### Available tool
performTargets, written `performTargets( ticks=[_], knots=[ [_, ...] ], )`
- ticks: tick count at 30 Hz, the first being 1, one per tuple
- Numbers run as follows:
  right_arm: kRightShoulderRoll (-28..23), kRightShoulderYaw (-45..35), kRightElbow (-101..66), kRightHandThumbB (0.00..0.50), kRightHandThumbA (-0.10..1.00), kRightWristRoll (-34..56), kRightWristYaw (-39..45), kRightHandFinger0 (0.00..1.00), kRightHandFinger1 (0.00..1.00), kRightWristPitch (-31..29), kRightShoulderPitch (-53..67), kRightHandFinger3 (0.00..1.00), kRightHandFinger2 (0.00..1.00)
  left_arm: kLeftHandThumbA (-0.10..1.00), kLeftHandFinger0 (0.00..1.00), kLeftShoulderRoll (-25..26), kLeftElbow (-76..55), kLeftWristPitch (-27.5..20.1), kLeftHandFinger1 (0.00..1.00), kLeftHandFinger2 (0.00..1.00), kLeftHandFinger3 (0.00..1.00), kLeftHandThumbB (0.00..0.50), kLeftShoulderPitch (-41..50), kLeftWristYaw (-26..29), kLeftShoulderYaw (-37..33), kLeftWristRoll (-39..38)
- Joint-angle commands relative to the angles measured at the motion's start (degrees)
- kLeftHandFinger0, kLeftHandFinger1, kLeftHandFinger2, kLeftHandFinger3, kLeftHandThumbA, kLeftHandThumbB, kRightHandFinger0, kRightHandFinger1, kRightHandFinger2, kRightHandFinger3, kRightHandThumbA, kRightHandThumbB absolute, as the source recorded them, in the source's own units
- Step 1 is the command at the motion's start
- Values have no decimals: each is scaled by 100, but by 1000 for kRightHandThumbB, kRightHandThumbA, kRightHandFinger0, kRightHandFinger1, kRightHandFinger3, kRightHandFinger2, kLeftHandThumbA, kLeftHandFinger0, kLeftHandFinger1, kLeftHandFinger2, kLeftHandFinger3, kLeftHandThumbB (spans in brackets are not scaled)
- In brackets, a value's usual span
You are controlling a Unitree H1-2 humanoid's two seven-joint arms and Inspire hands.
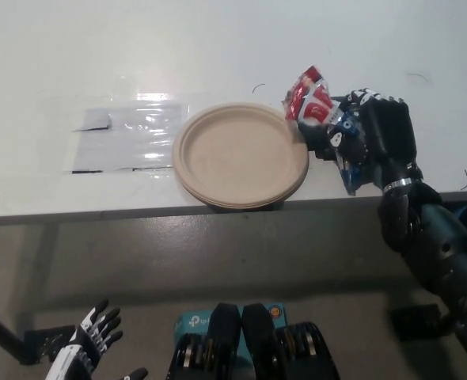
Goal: The robot picks up a small bag of sunflower seeds on the right hand side and take it to the empty plate on the left hand side then pours some sunflower seeds on to the plate.
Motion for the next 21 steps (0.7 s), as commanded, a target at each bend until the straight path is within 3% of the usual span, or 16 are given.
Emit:
performTargets(
  ticks=[1, 5, 9, 10, 12, 14, 15, 17, 20, 21],
  knots=[
    [-25, 238, -263, 158, -100, -259, -464, 0, 36, -364, -301, 411, 524, 1000, 1000, -21, -165, -124, 1000, 1000, 1000, 291, 83, 74, 25, -55],
    [-17, 472, -313, 160, -100, -417, -519, 0, 77, -363, -357, 522, 621, 1000, 1000, -19, -162, -105, 1000, 1000, 1000, 293, 86, 60, 26, -89],
    [-23, 937, -295, 203, -100, -840, -846, 0, 89, -283, -450, 520, 632, 1000, 1000, -38, -151, -130, 1000, 1000, 1000, 292, 90, 71, 21, -74],
    [-12, 987, -289, 187, -100, -837, -810, 0, 145, -276, -456, 566, 701, 1000, 1000, -36, -153, -131, 1000, 1000, 1000, 293, 90, 67, 18, -72],
    [-32, 1241, -287, 166, -100, -1046, -927, 0, 124, -234, -490, 628, 705, 1000, 1000, -26, -165, -121, 1000, 1000, 1000, 285, 87, 61, 15, -69],
    [-82, 1542, -292, 155, -100, -1299, -1080, 0, 10, -276, -532, 679, 687, 1000, 1000, -9, -184, -109, 1000, 1000, 1000, 283, 85, 49, 13, -71],
    [-105, 1645, -285, 148, -100, -1364, -1068, 0, 0, -227, -555, 682, 692, 1000, 1000, -1, -174, -115, 1000, 1000, 1000, 283, 76, 44, 7, -55],
    [-151, 1822, -280, 180, -100, -1456, -1050, 0, 0, -121, -596, 713, 734, 1000, 1000, 4, -173, -108, 1000, 1000, 1000, 281, 62, 41, 4, -56],
    [-224, 2131, -282, 187, -100, -1718, -1081, 0, 0, 96, -674, 656, 714, 1000, 1000, 0, -178, -102, 1000, 1000, 1000, 285, 53, 44, 11, -70],
    [-259, 2197, -292, 218, -100, -1746, -1105, 0, 0, 74, -687, 567, 669, 1000, 1000, 14, -185, -104, 1000, 1000, 1000, 286, 54, 26, 8, -81]
  ],
)
